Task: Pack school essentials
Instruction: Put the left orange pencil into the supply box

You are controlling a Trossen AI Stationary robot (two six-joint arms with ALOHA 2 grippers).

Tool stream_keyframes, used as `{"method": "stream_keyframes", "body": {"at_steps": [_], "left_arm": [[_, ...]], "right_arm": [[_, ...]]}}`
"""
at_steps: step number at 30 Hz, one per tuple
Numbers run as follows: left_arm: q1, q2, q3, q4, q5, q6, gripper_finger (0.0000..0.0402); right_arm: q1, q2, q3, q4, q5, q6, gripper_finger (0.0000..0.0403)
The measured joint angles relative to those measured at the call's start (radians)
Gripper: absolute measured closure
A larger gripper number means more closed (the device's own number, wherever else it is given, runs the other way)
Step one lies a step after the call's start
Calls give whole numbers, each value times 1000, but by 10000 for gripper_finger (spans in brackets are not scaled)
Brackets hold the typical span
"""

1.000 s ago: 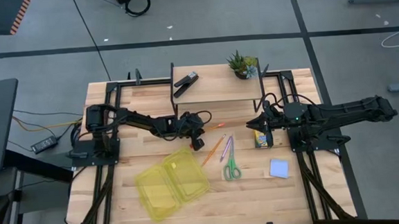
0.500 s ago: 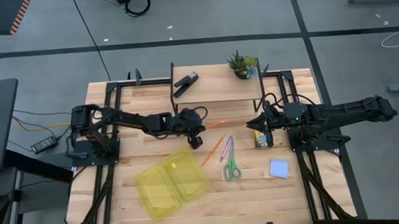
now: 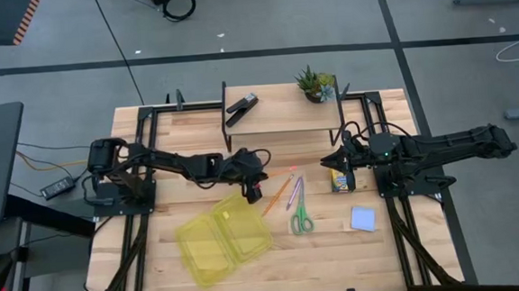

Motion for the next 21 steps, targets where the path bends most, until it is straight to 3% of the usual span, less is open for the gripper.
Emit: {"method": "stream_keyframes", "body": {"at_steps": [21], "left_arm": [[-70, -107, 0, -82, 0, 108, 384]], "right_arm": [[0, 0, 0, -14, 0, 50, 343]]}}
